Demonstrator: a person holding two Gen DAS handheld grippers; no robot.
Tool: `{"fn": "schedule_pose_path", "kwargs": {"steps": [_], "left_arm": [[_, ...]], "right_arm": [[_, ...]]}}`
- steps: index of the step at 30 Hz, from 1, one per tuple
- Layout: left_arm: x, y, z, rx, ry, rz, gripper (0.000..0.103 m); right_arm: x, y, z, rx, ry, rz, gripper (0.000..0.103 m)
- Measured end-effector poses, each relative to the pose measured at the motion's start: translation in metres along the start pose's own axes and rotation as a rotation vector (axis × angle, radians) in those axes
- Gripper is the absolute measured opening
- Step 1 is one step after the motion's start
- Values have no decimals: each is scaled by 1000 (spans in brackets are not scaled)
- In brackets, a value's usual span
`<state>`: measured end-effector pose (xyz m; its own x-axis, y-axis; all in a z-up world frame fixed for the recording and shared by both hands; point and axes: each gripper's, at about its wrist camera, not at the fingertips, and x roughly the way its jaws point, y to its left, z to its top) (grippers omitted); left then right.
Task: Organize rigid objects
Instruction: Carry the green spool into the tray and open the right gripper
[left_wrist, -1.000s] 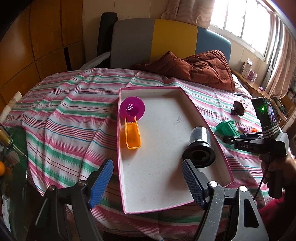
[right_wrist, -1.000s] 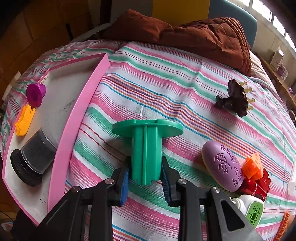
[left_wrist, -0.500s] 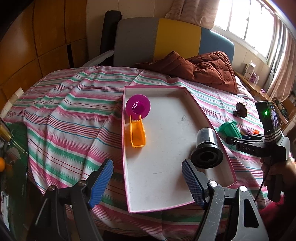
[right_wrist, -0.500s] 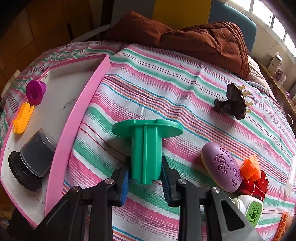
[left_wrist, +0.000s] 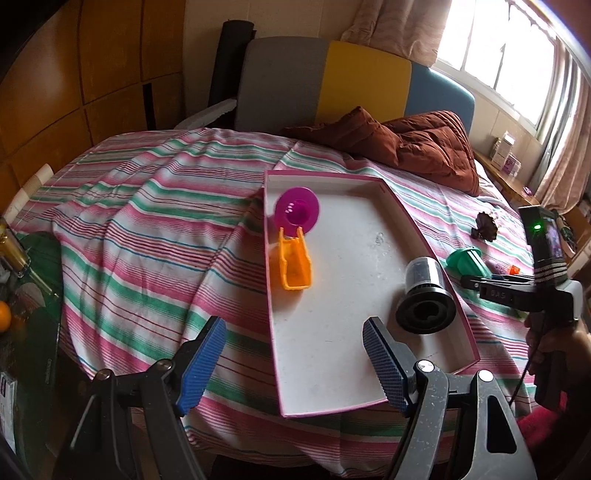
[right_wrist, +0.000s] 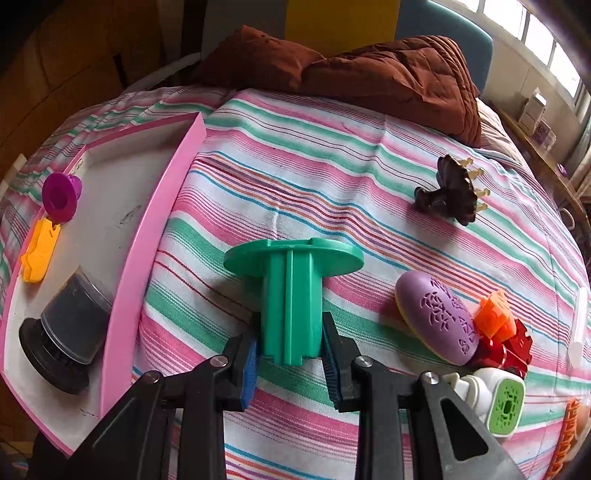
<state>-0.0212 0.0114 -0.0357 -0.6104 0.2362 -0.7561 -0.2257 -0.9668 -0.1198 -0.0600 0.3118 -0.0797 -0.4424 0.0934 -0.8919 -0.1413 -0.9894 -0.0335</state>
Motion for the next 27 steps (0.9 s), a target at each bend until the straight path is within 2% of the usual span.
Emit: {"fn": "schedule_pose_path", "kwargs": {"steps": [4,5,6,8,13,18,19,22,26,27], "left_arm": [[-1,9,0,-25,-5,3,77],[0,11,0,-32,-4,2,77],[0,13,0,-37,-2,2,77],[1,16,-2,-45,2,1,77],[1,24,-3,-66,6,2,77],[-1,32,-4,-85,-3,7,77],[-1,33,-4,-93,-1,4,77],[-1,33,-4,-97,-1,-2,77],[-1,30,-3,-87,1,-11,77],[-1,29,-4,-82,4,-12,77]], "right_arm": [[-24,8,8,17,-61,26,27],[-31,12,11,14,-78,36,21],[-37,17,15,8,-93,47,21],[-49,29,20,-13,-123,62,12],[-54,53,26,-81,-138,47,12],[-55,14,24,51,-138,69,12],[-55,3,24,77,-136,69,13],[-52,-18,22,137,-100,105,31],[-42,-20,21,187,-56,175,45],[-38,-16,22,176,-50,183,45]]}}
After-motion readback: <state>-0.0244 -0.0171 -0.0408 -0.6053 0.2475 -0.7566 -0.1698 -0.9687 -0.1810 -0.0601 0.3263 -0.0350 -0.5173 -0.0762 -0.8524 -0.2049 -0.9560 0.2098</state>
